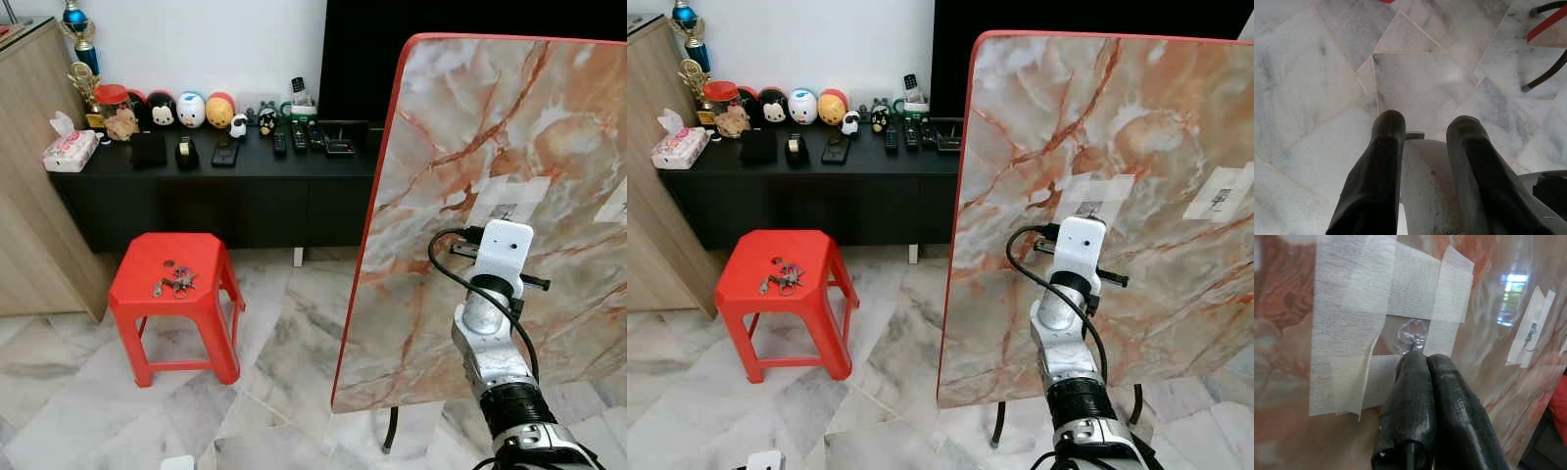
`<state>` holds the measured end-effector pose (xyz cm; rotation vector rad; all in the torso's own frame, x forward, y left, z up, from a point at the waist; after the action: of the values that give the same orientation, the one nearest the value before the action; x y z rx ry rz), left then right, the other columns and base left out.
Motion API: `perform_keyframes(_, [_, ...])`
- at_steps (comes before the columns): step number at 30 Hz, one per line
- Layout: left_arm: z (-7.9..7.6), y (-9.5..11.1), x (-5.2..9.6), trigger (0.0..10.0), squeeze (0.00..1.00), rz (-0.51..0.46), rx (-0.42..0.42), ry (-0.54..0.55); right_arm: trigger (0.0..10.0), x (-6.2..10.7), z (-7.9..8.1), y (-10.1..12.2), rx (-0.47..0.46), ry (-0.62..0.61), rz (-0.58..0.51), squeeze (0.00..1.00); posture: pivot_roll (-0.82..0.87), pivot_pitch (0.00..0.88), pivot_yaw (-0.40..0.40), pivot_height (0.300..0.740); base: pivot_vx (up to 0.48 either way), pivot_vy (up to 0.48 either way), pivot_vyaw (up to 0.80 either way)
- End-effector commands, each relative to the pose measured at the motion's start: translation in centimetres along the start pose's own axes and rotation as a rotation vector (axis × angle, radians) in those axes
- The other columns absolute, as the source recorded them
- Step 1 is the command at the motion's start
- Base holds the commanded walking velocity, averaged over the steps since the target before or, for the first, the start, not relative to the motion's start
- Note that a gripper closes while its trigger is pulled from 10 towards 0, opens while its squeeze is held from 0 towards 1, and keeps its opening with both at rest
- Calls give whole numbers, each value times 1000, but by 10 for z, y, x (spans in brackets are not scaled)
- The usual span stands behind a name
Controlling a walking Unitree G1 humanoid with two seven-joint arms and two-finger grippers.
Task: Hang keys on a hook
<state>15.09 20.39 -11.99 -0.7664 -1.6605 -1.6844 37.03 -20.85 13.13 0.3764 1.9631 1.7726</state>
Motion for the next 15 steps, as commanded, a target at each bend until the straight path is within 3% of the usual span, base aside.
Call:
perform_keyframes(1, [-10, -21, 5, 10000, 0, 72, 16, -32, 10000, -4, 0, 4, 20, 4, -7, 0, 82, 0, -96, 740, 0, 0, 0])
perform_keyframes(15, [-10, -21, 5, 10000, 0, 72, 15, -34, 10000, -1, 0, -4, 84, 5, 28, 0, 80, 0, -97, 740, 0, 0, 0])
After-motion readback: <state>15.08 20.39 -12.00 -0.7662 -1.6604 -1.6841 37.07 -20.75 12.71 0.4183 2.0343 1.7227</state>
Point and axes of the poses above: a point about 5 cm out from each wrist's last joint towards the gripper, its own x axis pointing back from the gripper into the wrist, its own y axis along the axis of the wrist's last joint, z = x × y, the point moved 3 cm from there along -x, pointing out of the wrist towards the gripper, and after that the axes turned 8 degrees about -x, right-handed, at the moved point
